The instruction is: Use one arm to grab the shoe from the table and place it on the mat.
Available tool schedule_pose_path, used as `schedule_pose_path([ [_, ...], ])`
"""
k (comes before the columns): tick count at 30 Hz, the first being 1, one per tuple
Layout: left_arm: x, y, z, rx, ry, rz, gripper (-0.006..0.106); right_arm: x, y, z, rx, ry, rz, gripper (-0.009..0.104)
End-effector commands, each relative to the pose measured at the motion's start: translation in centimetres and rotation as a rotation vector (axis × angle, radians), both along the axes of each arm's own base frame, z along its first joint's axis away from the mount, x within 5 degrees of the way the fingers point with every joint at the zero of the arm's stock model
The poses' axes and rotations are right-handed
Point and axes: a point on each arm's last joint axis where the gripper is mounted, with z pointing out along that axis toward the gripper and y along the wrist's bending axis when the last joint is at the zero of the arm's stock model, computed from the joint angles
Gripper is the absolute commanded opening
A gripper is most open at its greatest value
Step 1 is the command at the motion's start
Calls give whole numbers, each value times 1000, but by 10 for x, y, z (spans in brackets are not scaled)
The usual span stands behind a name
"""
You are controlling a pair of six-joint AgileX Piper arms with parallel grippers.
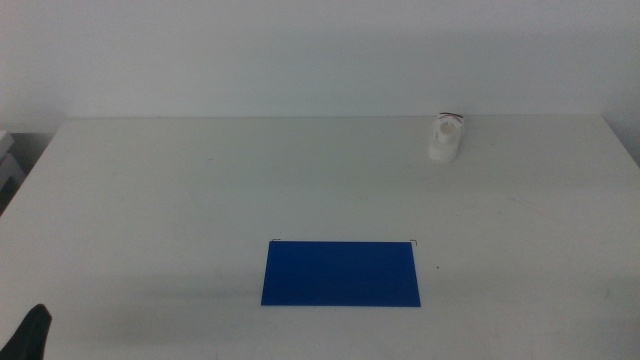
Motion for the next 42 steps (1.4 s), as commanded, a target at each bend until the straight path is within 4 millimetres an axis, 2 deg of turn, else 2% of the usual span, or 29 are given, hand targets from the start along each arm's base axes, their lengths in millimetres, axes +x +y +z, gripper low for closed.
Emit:
schedule_pose_path([
  [1, -1, 0, 6, -17, -87, 1, 94, -3, 0, 20, -7, -109, -7, 92],
  [6, -1, 0, 6, -17, -87, 1, 94, -5, -1, 48, -7, -87, -9, 92],
  [10, -1, 0, 6, -17, -87, 1, 94, 1, -1, 71, -7, -42, -10, 92],
  [16, -1, 0, 6, -17, -87, 1, 94, 22, -1, 108, -5, 49, -10, 92],
  [19, -1, 0, 6, -17, -87, 1, 94, 39, -1, 126, -6, 98, -10, 92],
  [25, -1, 0, 6, -17, -87, 1, 94, 85, -2, 163, -25, 144, -16, 92],
  [29, -1, 0, 6, -17, -87, 1, 94, 119, 1, 182, 100, 216, -34, 92],
  [33, -1, 0, 6, -17, -87, 1, 94, 159, 15, 195, 179, 362, -17, 92],
  [38, -1, 0, 6, -17, -87, 1, 94, 210, 36, 213, 244, 448, -19, 92],
  [42, -1, 0, 6, -17, -87, 1, 94, 259, 56, 212, 267, 520, -76, 92],
])
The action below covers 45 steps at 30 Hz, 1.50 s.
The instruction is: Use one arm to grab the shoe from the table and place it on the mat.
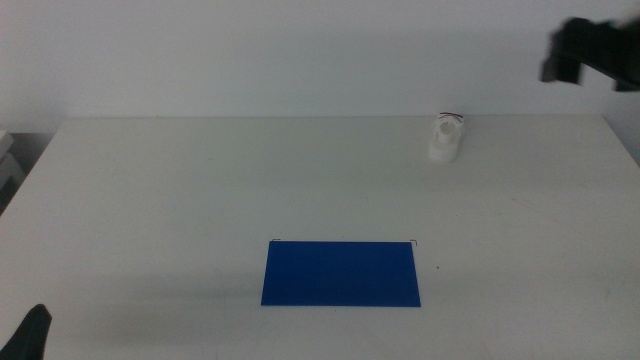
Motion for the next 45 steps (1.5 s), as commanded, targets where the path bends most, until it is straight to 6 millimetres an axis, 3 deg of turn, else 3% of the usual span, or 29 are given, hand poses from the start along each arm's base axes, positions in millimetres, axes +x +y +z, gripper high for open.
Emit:
schedule_pose_path([
  [1, -1, 0, 6, -17, -87, 1, 94, 22, 10, 19, -12, -63, -23, 92],
  [11, -1, 0, 6, -17, -87, 1, 94, 127, 48, 4, 26, -1, -75, 92],
  [15, -1, 0, 6, -17, -87, 1, 94, 153, 54, -6, 24, 25, -94, 92],
  [21, -1, 0, 6, -17, -87, 1, 94, 163, 58, -19, 25, 51, -96, 92],
  [29, -1, 0, 6, -17, -87, 1, 94, 165, 54, -19, -31, 35, -110, 92],
  [34, -1, 0, 6, -17, -87, 1, 94, 165, 53, -19, 20, 37, -146, 92],
  [42, -1, 0, 6, -17, -87, 1, 94, 180, 48, -47, 68, 119, -307, 92],
  [45, -1, 0, 6, -17, -87, 1, 94, 188, 51, -48, 93, 98, -308, 92],
])
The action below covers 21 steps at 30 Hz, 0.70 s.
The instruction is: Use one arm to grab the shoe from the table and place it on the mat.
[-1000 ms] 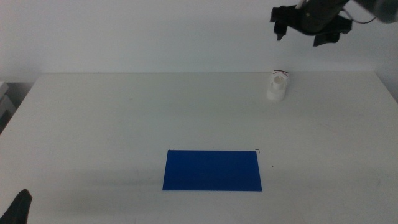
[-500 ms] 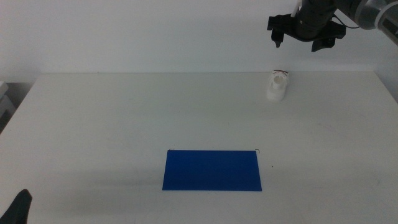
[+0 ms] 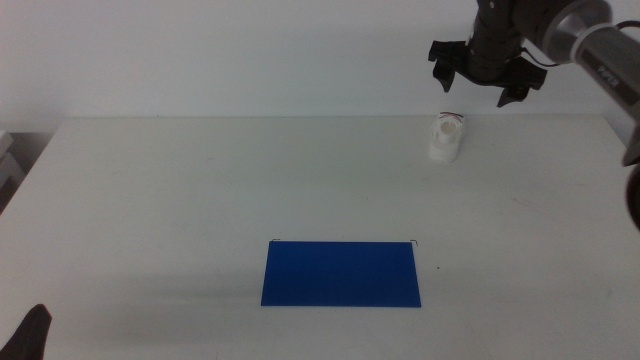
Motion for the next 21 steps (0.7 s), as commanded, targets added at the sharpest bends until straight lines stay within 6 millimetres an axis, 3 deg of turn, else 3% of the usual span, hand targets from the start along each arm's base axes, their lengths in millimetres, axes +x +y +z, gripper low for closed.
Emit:
schedule_pose_path([
  [1, -1, 0, 6, -17, -87, 1, 94, -3, -9, 46, 15, -150, -20, 92],
  [14, -1, 0, 6, -17, -87, 1, 94, 29, 0, -13, 55, -108, -77, 92],
  [21, -1, 0, 6, -17, -87, 1, 94, 39, 0, -36, 24, -119, -87, 91],
])
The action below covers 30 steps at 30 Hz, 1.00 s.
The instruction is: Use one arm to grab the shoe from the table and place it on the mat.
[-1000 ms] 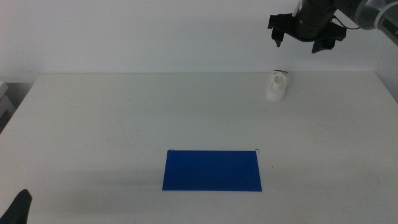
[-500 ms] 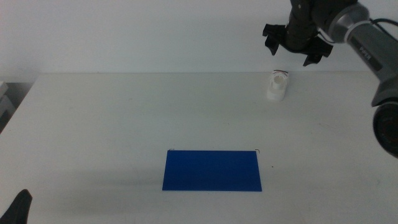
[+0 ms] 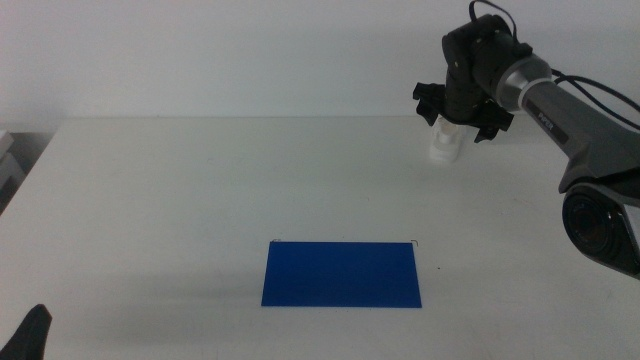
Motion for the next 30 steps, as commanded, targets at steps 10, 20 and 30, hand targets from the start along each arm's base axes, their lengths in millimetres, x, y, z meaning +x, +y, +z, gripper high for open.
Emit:
schedule_pose_path([
  [10, -1, 0, 6, -17, -87, 1, 94, 9, -13, 36, -18, -179, 7, 87],
  [20, -1, 0, 6, -17, -87, 1, 94, 13, -11, 24, -44, -164, 65, 51],
  [30, -1, 0, 6, -17, -87, 1, 94, 13, -8, 23, -24, -161, 76, 6],
])
